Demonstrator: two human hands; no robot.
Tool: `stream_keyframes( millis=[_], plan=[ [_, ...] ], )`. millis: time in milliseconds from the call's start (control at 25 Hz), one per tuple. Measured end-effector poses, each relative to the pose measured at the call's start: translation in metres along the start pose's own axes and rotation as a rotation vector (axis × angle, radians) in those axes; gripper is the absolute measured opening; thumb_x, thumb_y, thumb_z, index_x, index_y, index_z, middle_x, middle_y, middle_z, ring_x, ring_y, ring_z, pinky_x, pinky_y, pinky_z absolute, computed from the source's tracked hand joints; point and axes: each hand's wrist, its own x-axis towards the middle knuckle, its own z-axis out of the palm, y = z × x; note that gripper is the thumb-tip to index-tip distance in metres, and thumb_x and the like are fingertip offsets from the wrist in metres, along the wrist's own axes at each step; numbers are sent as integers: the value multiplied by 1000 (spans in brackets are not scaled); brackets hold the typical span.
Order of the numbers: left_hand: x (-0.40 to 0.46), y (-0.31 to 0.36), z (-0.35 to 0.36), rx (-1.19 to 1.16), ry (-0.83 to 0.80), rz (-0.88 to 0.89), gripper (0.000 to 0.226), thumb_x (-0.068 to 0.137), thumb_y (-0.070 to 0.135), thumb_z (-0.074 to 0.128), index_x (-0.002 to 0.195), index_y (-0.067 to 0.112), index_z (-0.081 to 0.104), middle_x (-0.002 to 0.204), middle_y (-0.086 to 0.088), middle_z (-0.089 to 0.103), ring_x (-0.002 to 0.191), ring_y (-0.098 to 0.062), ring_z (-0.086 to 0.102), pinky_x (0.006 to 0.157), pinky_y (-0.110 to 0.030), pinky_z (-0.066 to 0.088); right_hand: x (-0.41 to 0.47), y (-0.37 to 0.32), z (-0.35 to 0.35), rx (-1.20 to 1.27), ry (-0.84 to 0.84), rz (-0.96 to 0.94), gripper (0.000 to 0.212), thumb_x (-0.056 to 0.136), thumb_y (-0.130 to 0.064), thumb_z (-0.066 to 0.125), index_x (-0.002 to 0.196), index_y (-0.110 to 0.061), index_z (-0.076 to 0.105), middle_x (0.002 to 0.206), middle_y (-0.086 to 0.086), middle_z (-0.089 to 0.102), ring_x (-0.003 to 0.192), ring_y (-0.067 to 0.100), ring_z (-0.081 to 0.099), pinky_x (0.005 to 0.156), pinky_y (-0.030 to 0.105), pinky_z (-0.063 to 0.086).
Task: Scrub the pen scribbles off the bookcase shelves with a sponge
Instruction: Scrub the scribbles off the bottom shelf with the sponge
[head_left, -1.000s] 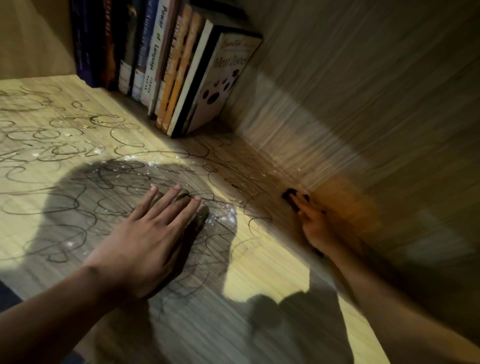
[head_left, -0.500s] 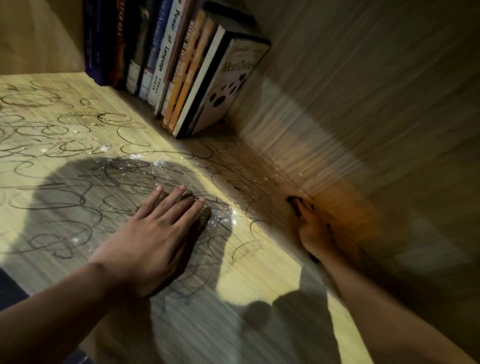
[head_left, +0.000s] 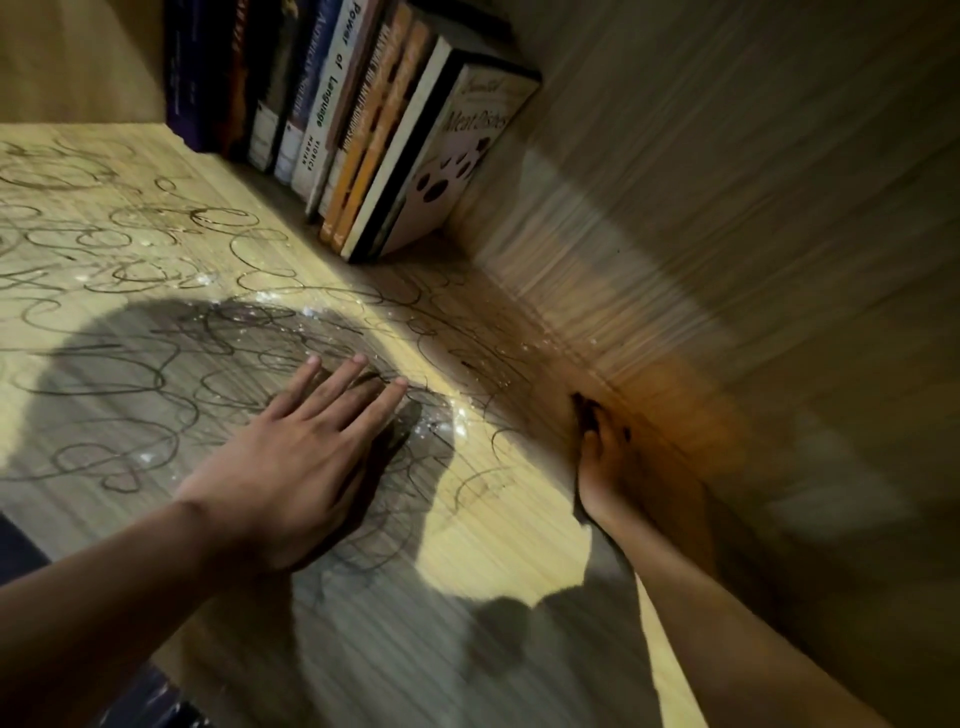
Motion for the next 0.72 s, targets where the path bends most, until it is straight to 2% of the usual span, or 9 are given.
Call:
stream_keyframes(
  millis=[80, 160, 240, 320, 400, 440, 560, 600, 720],
  plan=[
    [2, 0, 0, -10, 5, 13, 66, 97, 42, 27, 154, 12, 17, 153, -9, 36, 148, -25, 13, 117, -43, 6, -6, -29, 8, -36, 14, 57, 44, 99, -42, 21, 144, -41, 23, 155, -2, 23, 142, 29, 25, 110, 57, 28],
    [0, -1, 0, -18, 11, -1, 64, 98, 43, 23, 154, 12, 18, 153, -10, 37, 148, -25, 13, 118, -43, 5, -39, -55, 11, 6, -64, -108, 47, 100, -43, 20, 147, -42, 16, 157, -13, 10, 147, 22, 8, 117, 53, 12],
    [0, -1, -2, -18, 17, 1, 64, 98, 43, 21, 153, 10, 23, 150, -12, 42, 147, -26, 18, 117, -43, 7, -84, -66, 6, 6, -128, -328, 50, 102, -40, 22, 151, -39, 12, 156, -19, 1, 147, 12, -6, 118, 40, -3],
    [0, 0, -3, -15, 10, 9, 65, 95, 41, 25, 151, 8, 27, 148, -14, 44, 146, -27, 22, 117, -44, 8, -110, -48, -5, 8, -182, -476, 50, 102, -42, 23, 151, -41, 13, 157, -21, 5, 147, 12, 6, 120, 36, 5],
    [1, 0, -3, 0, 12, 8, 66, 93, 40, 30, 151, 8, 27, 149, -13, 42, 146, -28, 21, 117, -44, 8, -92, -19, -14, -16, -290, -411, 50, 100, -51, 17, 148, -49, 6, 157, -21, 4, 145, 18, 19, 119, 47, 18],
    [1, 0, -2, 6, 10, 4, 66, 93, 40, 31, 152, 9, 26, 150, -12, 41, 147, -27, 19, 117, -44, 7, -74, -10, -14, -6, -297, -321, 50, 99, -53, 15, 147, -51, 3, 158, -19, 3, 146, 19, 16, 118, 50, 18],
    [0, 0, 0, 8, 20, -13, 66, 95, 41, 31, 153, 11, 22, 153, -10, 37, 148, -25, 13, 118, -43, 6, -40, -29, -5, -35, -119, -26, 51, 101, -41, 23, 150, -41, 8, 160, -8, 6, 147, 23, 8, 115, 48, 17],
    [0, -1, 1, 10, 26, -12, 66, 96, 42, 31, 154, 12, 20, 154, -10, 35, 149, -24, 10, 118, -43, 5, -48, -45, -1, -28, -98, -9, 51, 101, -39, 23, 150, -38, 10, 160, -7, 5, 148, 23, 5, 116, 49, 14],
    [-1, -1, 1, 19, 27, -6, 67, 96, 41, 34, 153, 10, 20, 154, -11, 33, 149, -24, 10, 118, -43, 5, -110, -56, -4, -11, -208, -391, 50, 103, -38, 19, 151, -38, 7, 157, -19, -4, 143, 7, -17, 118, 35, -9]
  ],
)
